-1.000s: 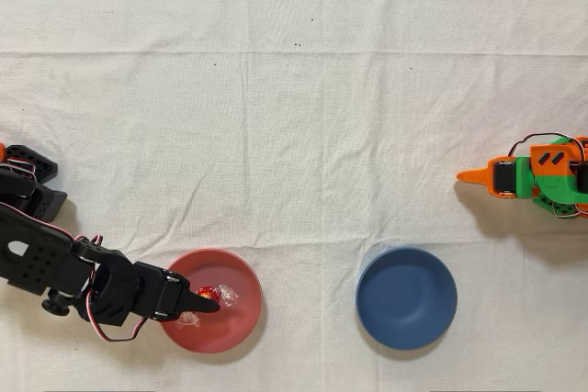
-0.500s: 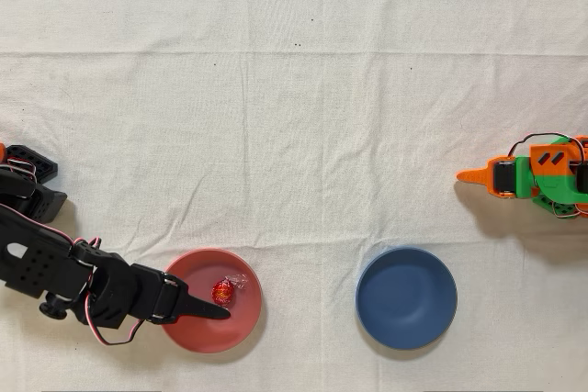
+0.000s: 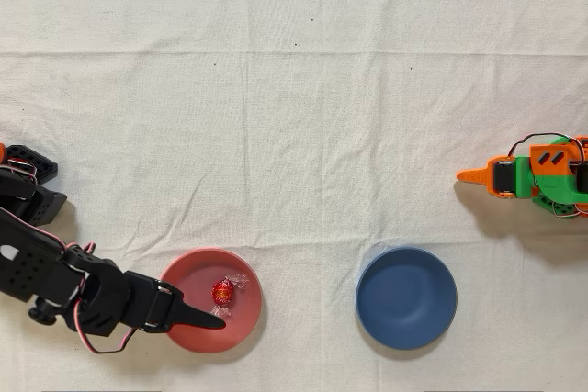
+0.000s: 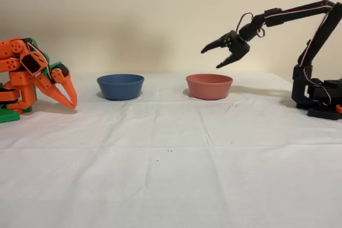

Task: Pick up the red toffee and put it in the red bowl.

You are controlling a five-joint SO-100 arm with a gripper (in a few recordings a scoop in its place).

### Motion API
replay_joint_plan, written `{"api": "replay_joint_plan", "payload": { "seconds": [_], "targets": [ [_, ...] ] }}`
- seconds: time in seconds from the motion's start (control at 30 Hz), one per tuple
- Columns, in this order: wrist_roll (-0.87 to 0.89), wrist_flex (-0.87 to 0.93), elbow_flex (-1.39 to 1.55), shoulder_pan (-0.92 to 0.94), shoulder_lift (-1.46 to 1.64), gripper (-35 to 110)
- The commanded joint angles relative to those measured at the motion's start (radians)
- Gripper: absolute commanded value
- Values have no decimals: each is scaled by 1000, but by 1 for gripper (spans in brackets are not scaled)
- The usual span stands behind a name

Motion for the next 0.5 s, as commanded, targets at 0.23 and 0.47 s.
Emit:
{"api": "replay_joint_plan", "payload": {
  "seconds": [0.23, 0.47],
  "targets": [
    [31, -57, 52, -129, 218, 1],
    [150, -15, 92, -287, 324, 1]
  ]
}}
